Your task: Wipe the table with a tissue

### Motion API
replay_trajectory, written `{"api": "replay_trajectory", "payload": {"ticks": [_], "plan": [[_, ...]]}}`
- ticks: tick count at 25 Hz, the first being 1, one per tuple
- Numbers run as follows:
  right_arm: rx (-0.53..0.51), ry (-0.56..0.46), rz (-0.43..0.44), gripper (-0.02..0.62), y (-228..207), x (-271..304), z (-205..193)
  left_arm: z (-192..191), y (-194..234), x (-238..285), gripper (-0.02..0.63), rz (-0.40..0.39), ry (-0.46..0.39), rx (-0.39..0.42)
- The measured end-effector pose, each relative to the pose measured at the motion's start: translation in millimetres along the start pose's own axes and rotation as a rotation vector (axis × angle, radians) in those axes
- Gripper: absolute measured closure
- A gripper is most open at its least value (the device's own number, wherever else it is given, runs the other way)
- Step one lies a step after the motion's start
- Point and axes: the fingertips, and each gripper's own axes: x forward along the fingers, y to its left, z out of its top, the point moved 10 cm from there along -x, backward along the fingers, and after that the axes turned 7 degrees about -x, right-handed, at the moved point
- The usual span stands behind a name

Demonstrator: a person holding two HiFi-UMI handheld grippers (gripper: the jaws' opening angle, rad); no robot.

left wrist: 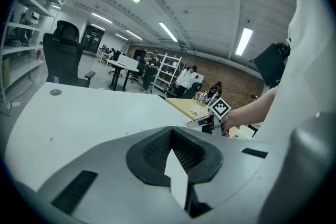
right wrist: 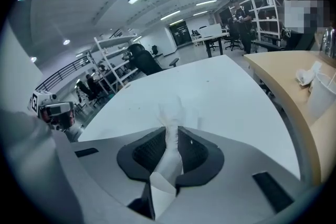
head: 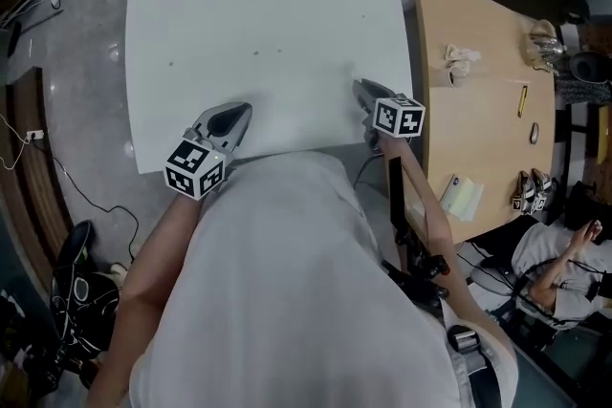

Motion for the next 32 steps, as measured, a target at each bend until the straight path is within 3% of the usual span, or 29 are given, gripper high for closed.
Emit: {"api": "replay_trajectory", "payload": {"ticks": [5,11,21,32], "plan": [[-0.003,0.013,-0.033,0.522,-41.5,11.5,25.6,9.7,-6.9,14.6,0.601,0.046,-0.001,-0.025],[-0.095,0.012,-0.051,0.522,-83.4,38.9,75.3,29.0,-7.9,27.0,0.601,0.101,-0.023,-0.041],[-0.161,0.038,-0.068,0.522,-145.9,76.8,115.4,16.8,-26.9,58.5,0.601,0.183,-0.012,-0.107],[-0.271,0.090,-0.068,0.523,-150.4,98.2,129.8,5.6,-47.0,53.1,0.600,0.249,-0.029,-0.138]]}}
